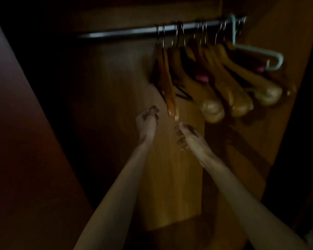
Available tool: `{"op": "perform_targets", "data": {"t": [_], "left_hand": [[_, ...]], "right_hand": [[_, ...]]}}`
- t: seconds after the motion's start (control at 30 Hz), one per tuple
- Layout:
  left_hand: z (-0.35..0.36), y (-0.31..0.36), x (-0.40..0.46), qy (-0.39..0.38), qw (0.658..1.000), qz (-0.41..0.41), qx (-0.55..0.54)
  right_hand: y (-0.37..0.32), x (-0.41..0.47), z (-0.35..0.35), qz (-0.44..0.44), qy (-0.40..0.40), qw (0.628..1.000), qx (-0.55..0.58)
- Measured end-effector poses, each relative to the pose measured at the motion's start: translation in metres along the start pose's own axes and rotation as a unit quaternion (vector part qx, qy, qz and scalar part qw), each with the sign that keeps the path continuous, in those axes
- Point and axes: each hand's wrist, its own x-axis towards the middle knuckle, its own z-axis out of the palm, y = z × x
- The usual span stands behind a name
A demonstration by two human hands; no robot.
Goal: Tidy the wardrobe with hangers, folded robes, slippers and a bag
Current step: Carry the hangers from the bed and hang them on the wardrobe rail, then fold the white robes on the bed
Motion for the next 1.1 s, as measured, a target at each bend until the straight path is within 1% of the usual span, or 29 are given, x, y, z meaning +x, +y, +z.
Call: {"op": "perform_targets", "data": {"t": [0.03,0.1,0.2,0.27,0.33,0.47,0.57,0.63,0.73,0.77,0.83,0.93,1.03,1.1], "left_hand": [[-0.002,-0.022,-0.008,-0.006,1.0,-0.015,0.022],[-0.005,-0.073,-0.026,-0.042,0.994,-0.043,0.092],[-0.006,-0.156,-0.057,-0.125,0.965,-0.127,0.192],[-0.007,-0.207,-0.085,-0.181,0.933,-0.185,0.25],[-0.008,-0.252,-0.115,-0.228,0.903,-0.233,0.28],[-0.015,-0.317,-0.168,-0.303,0.843,-0.302,0.327],[-0.023,-0.354,-0.2,-0.385,0.78,-0.35,0.348],[-0.028,-0.378,-0.216,-0.434,0.736,-0.362,0.373],[-0.031,-0.416,-0.238,-0.509,0.664,-0.356,0.417],[-0.031,-0.425,-0.247,-0.537,0.635,-0.353,0.428],[-0.031,-0.436,-0.264,-0.583,0.593,-0.33,0.446],[-0.026,-0.444,-0.291,-0.654,0.521,-0.289,0.466],[-0.021,-0.454,-0.326,-0.714,0.442,-0.244,0.485],[-0.017,-0.457,-0.355,-0.748,0.392,-0.207,0.494]], "right_hand": [[0.022,-0.005,-0.002,0.023,-0.014,1.0,-0.014],[0.069,-0.018,-0.007,0.075,-0.044,0.996,-0.029],[0.14,-0.039,-0.016,0.161,-0.057,0.983,-0.063],[0.188,-0.056,-0.02,0.212,-0.059,0.971,-0.091],[0.234,-0.074,-0.025,0.255,-0.071,0.959,-0.104],[0.321,-0.114,-0.031,0.345,-0.083,0.929,-0.106],[0.375,-0.157,-0.034,0.423,-0.091,0.892,-0.13],[0.4,-0.191,-0.034,0.471,-0.087,0.869,-0.123],[0.429,-0.244,-0.035,0.52,-0.03,0.847,-0.109],[0.438,-0.265,-0.037,0.545,0.0,0.832,-0.1],[0.45,-0.303,-0.037,0.582,0.055,0.807,-0.082],[0.451,-0.359,-0.029,0.62,0.163,0.767,-0.025],[0.445,-0.417,-0.012,0.635,0.29,0.715,0.025],[0.445,-0.462,0.004,0.655,0.355,0.664,0.064]]}}
